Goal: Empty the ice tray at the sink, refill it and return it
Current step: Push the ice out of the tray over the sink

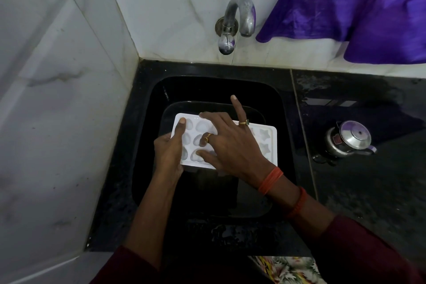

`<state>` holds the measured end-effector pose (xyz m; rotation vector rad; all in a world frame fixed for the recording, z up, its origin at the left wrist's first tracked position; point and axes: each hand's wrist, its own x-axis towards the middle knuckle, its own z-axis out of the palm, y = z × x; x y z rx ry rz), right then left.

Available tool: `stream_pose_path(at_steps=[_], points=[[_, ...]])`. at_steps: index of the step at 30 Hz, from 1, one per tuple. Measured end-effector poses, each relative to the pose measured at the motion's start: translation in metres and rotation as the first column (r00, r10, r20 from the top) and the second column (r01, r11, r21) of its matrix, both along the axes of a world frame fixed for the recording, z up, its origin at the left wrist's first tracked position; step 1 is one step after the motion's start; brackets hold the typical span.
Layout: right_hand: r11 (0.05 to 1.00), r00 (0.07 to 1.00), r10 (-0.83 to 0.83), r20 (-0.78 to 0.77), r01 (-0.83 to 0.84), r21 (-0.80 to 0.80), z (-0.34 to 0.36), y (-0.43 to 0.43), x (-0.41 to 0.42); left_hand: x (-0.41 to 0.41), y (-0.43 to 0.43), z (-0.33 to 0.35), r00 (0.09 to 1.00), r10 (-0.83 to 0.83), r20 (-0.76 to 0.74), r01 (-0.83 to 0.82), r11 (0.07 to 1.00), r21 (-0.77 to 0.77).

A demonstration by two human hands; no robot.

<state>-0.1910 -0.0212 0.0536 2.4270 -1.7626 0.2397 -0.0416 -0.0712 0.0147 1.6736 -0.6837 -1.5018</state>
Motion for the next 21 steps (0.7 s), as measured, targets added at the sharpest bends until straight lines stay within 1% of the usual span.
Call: stream_pose_path(at_steps=[3, 11, 17, 21], points=[[1.000, 1.000, 0.014, 0.009, -0.014, -0.018, 0.0014, -0.0006, -0.0002, 0.0003, 0.0006, 0.0000, 1.000, -0.005, 0.020, 0.005, 1.000, 0.000], [0.999, 0.998, 0.024, -0.059, -0.025, -0.020, -0.0028, -0.0010, 0.0023, 0.0015, 0.0018, -0.0019, 1.000, 0.001, 0.006, -0.001, 1.000, 0.002], [0.997, 1.000, 0.021, 0.003, -0.021, -0.068, -0.0042, -0.0013, 0.0039, 0.0027, 0.0024, -0.0032, 1.000, -0.007, -0.006, 0.007, 1.000, -0.008], [0.999, 1.000, -0.023, 0.002, 0.023, -0.028, -0.0032, -0.0010, 0.0053, 0.0021, 0.0025, -0.0029, 1.000, -0.001, -0.003, 0.001, 1.000, -0.009]])
